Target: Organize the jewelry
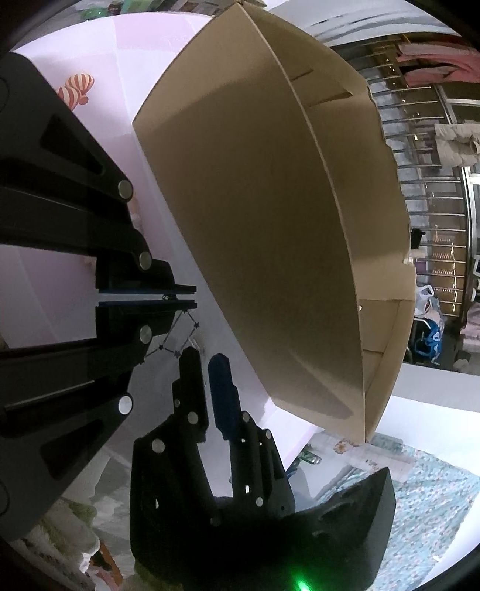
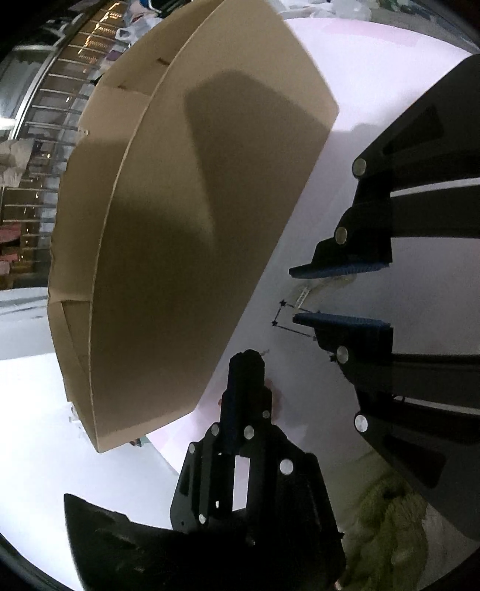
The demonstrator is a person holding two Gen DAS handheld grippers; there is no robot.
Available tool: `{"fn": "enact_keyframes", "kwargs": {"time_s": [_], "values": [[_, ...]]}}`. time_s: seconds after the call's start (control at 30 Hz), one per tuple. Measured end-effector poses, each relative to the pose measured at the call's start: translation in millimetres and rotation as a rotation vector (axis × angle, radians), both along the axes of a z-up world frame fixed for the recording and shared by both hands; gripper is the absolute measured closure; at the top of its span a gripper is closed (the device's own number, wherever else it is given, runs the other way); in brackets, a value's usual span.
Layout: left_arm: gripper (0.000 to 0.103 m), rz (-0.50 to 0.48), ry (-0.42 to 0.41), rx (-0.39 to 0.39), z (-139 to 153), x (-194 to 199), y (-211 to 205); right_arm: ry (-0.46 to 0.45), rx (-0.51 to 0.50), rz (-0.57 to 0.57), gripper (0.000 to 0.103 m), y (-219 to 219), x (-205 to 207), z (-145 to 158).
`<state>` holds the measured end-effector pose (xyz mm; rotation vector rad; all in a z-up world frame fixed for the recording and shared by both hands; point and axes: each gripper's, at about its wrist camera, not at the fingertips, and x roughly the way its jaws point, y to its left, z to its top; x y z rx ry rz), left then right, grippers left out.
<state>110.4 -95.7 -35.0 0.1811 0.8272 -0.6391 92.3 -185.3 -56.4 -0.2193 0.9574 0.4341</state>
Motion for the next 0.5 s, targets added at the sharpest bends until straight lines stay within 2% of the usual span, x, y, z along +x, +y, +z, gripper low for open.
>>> {"fn": "enact_keyframes", "kwargs": {"time_s": [0.17, 0.3, 0.5], "values": [[0.102, 0.012, 0.002, -0.01, 0.3, 0.1, 5.4, 0.025, -0.02, 0.032, 0.084, 4.5, 9.2, -6.5], [0.102, 0.019, 0.004, -0.017, 0.0, -1.8, 8.7, 0.045, -0.017, 0.043, 0.095, 4.9, 13.9, -6.6], [0.102, 0.03, -0.002, -0.027, 2.0, -3.5, 12.9, 0.056, 0.05, 0.021, 0.101, 0.0, 19.8, -5.7]]}}
